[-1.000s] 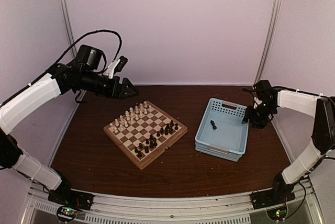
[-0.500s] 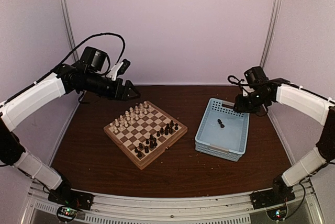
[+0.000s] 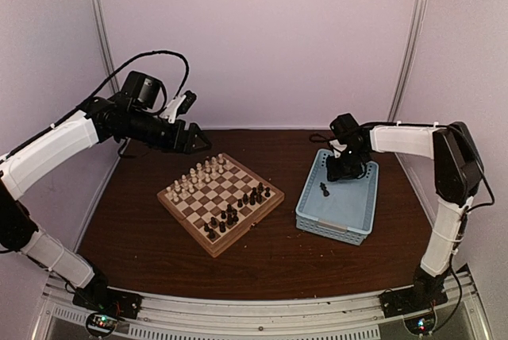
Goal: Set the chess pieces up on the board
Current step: Pick up the chess piece from the storage box.
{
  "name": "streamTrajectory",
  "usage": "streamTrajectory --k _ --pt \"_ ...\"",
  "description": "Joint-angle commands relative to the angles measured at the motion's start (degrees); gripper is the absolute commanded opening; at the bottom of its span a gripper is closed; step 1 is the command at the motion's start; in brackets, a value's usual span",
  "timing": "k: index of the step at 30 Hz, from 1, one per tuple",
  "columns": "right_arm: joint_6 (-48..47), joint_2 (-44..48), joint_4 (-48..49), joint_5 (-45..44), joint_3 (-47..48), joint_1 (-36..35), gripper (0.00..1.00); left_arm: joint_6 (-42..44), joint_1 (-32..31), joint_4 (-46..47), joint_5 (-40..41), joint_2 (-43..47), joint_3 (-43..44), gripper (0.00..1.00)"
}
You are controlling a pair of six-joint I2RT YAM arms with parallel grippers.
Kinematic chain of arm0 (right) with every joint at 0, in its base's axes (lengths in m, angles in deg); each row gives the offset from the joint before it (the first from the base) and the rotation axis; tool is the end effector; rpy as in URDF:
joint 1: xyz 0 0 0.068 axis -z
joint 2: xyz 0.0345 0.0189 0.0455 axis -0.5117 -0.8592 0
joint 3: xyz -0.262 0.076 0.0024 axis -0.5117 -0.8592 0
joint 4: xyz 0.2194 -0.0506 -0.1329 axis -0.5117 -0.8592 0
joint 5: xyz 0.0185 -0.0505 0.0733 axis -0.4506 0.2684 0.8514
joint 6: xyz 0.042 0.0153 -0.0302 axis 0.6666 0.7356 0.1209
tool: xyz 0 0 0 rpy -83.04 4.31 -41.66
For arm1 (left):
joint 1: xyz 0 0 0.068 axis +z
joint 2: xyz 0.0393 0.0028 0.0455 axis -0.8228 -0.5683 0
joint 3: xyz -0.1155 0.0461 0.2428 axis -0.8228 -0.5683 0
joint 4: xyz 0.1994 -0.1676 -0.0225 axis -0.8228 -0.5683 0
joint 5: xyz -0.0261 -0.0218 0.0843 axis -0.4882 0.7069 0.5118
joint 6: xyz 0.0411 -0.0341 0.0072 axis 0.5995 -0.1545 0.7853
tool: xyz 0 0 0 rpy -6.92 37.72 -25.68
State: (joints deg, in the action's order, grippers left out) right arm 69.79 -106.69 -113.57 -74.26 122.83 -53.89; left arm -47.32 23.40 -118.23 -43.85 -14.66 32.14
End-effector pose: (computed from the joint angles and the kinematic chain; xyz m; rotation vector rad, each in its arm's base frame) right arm 0.3543 0.1528 0.1977 -0.2050 2.7378 0.2472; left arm 0.2550 -0.1733 0.3574 0.3985 2.3717 -0.8647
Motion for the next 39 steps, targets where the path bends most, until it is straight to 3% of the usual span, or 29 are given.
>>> streamTrajectory --k 1,11,17,20,29,34,39 --pt "-0.57 -3.16 1.39 -0.36 1.82 -0.58 0.44 1.09 -0.03 0.33 1.44 1.45 1.58 0.78" --pt "-0.83 -7.5 0.35 -0.21 2.68 -1.32 0.39 0.97 -0.03 0.33 1.21 0.31 2.27 0.78" --pt "-0.74 -7.56 0.24 -3.32 1.49 -1.54 0.18 0.93 -0.03 0.32 1.03 0.26 2.11 0.78" --pt "-1.36 -5.59 1.59 -3.91 0.1 -1.62 0.14 0.76 -0.03 0.33 1.02 0.18 2.19 0.78" --pt "-10.71 13.28 19.3 -2.61 -13.54 -5.72 0.09 -1.41 -0.03 2.38 -1.97 -0.64 1.97 0.78" --pt "-14.3 25.0 30.28 3.61 -21.31 -10.13 0.12 -4.93 -0.1 5.68 -7.99 -1.94 1.61 0.77" --pt "-14.29 29.62 35.69 9.86 -23.06 -15.59 0.13 -12.31 -1.52 14.49 -15.83 -2.5 -0.6 0.77"
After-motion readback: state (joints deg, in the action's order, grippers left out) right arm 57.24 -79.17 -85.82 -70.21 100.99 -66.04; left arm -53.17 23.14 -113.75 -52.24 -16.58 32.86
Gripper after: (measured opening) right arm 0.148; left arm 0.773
